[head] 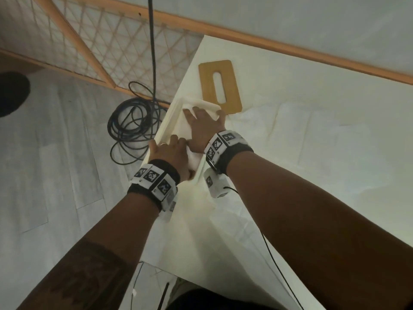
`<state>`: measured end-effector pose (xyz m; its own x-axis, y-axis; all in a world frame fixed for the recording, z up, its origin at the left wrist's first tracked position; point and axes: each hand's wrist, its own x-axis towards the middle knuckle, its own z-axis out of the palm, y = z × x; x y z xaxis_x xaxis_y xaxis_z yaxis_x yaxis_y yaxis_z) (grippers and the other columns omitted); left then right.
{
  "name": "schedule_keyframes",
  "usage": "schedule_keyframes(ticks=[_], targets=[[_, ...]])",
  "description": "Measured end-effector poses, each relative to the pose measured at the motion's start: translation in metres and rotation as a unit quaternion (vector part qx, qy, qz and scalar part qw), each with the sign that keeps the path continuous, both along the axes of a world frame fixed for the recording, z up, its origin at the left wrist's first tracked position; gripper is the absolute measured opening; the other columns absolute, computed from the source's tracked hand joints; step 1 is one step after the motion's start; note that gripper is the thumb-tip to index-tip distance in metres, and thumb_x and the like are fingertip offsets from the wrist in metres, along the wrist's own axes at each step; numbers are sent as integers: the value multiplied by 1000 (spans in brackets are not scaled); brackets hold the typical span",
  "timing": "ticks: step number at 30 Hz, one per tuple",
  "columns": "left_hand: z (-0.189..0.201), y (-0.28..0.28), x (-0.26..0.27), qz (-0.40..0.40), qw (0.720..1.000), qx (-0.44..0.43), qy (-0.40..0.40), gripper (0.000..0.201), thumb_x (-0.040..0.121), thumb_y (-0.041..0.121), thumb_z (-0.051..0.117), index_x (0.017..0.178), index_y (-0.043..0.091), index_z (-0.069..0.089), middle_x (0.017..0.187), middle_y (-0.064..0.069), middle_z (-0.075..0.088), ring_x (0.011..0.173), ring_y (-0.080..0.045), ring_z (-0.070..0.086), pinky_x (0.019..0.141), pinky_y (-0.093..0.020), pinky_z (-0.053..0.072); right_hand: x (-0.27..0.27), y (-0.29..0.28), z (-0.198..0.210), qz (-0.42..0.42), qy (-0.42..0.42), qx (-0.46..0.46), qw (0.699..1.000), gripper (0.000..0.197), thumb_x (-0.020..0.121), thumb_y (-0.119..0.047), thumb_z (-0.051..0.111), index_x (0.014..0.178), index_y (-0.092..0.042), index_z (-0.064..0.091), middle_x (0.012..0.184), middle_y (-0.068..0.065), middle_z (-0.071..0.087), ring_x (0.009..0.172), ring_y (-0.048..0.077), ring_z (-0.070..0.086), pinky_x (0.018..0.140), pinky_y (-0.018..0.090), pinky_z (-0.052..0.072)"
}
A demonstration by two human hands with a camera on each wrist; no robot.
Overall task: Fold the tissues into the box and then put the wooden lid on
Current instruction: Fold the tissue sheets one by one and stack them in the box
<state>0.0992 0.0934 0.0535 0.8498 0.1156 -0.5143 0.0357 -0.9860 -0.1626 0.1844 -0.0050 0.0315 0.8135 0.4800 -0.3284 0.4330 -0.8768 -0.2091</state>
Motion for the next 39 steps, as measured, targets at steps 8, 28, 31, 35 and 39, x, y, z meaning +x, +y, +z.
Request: schedule_keyframes(ticks=[8, 28, 31, 35, 39], targets=[[9, -83, -59, -78, 901, -334, -268, 27, 88, 30, 58, 113, 18, 60, 108, -2, 59, 94, -26, 59, 81, -41, 48, -96, -249, -28, -450, -22, 183, 874, 20, 97, -27, 59, 114, -20, 68, 118, 4, 68, 104, 23, 65, 84, 24, 42], [-63, -185, -53, 32, 950, -309, -32, 59, 92, 41, 71, 144, 23, 49, 142, 0, 45, 123, -24, 54, 105, -37, 44, -152, -320, -49, -424, 120, 156, 884, 29, 97, -39, 58, 119, -19, 59, 116, 2, 65, 109, 25, 62, 91, 34, 50], [-68, -185, -52, 15, 957, -287, -29, 58, 94, 39, 68, 145, 22, 48, 146, -1, 41, 123, -24, 54, 106, -36, 44, -141, -323, -52, -475, 143, 201, 845, 39, 96, -52, 57, 114, -18, 61, 101, -3, 64, 99, 22, 61, 80, 29, 42], [-73, -186, -60, -11, 962, -271, -15, 77, 88, 50, 71, 151, 21, 38, 151, 1, 29, 134, -24, 43, 109, -36, 42, -125, -321, -50, -510, 163, 291, 792, 52, 93, -62, 58, 93, -10, 63, 79, -1, 76, 76, 14, 65, 63, 26, 40], [-76, -182, -64, -10, 958, -286, 16, 101, 78, 67, 73, 156, 22, 28, 156, 3, 20, 142, -24, 31, 116, -40, 35, -118, -312, -47, -572, 143, 357, 724, 43, 91, -50, 70, 80, -13, 52, 77, 12, 77, 45, 0, 59, 61, 29, 47]])
